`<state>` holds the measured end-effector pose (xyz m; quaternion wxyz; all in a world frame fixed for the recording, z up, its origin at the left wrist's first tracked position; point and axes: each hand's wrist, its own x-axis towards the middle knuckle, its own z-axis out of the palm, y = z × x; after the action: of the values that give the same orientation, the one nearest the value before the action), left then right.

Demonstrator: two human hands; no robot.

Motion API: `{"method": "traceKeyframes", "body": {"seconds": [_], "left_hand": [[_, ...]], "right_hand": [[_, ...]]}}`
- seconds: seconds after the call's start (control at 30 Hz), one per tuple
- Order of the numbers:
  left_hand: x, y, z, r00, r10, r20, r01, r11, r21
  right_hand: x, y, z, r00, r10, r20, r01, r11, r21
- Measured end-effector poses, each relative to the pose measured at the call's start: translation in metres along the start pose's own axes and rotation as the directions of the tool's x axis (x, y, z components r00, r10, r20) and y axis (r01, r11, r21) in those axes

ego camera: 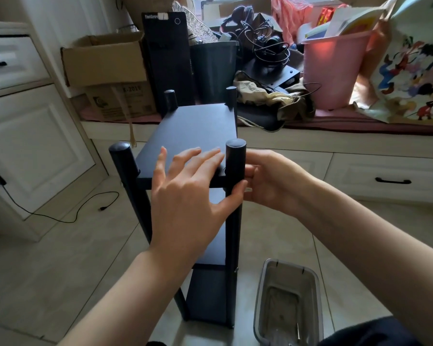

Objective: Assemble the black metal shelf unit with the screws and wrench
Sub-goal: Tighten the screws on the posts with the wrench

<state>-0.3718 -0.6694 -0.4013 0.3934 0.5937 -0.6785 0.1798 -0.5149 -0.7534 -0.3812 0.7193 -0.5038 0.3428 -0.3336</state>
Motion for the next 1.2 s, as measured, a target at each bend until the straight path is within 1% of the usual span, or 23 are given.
{"method": "traceKeyframes", "body": {"seconds": [0.1,0.3,0.37,0.43,0.53,0.63,0.73,0.8,1.03,1.1,1.2], "left_hand": [[-0.002,0.001,0.002,1.0,0.015,0.013,-0.016,0.998,0.053],[-0.003,0.002,0.003,0.999,0.03,-0.037,-0.028,0.999,0.043],[-0.003,0.001,0.004,0.998,0.034,-0.051,-0.032,0.999,0.04],[-0.003,0.001,0.004,0.997,0.039,-0.064,-0.036,0.998,0.043],[-0.004,0.0,0.007,0.996,0.046,-0.081,-0.043,0.998,0.038],[-0.006,0.001,0.008,0.992,0.062,-0.107,-0.059,0.998,0.039],[-0.006,0.0,0.011,0.988,0.081,-0.131,-0.074,0.996,0.056],[-0.007,0.0,0.014,0.983,0.095,-0.156,-0.084,0.994,0.074],[-0.007,0.0,0.023,0.967,0.121,-0.223,-0.096,0.988,0.118],[-0.007,0.001,0.025,0.966,0.12,-0.231,-0.095,0.988,0.118],[-0.006,0.003,0.027,0.964,0.12,-0.238,-0.096,0.989,0.109]], "right_hand": [[-0.001,0.001,-0.002,1.0,0.001,-0.011,-0.001,1.0,-0.009],[-0.009,0.003,-0.008,1.0,0.0,0.012,0.0,1.0,0.007],[-0.013,0.007,-0.016,1.0,0.008,-0.014,-0.007,0.999,0.04],[-0.018,0.012,-0.027,0.999,0.018,-0.048,-0.016,0.999,0.032],[-0.024,0.027,-0.049,0.992,0.078,-0.103,-0.079,0.997,-0.01],[-0.025,0.05,-0.07,0.968,0.202,-0.149,-0.216,0.972,-0.088],[-0.02,0.073,-0.089,0.932,0.318,-0.173,-0.353,0.902,-0.246],[-0.011,0.092,-0.101,0.906,0.376,-0.194,-0.42,0.852,-0.313],[0.008,0.189,-0.138,0.808,0.492,-0.324,-0.585,0.735,-0.343],[0.005,0.219,-0.15,0.776,0.511,-0.37,-0.629,0.668,-0.398],[0.001,0.263,-0.165,0.723,0.541,-0.43,-0.689,0.526,-0.498]]}}
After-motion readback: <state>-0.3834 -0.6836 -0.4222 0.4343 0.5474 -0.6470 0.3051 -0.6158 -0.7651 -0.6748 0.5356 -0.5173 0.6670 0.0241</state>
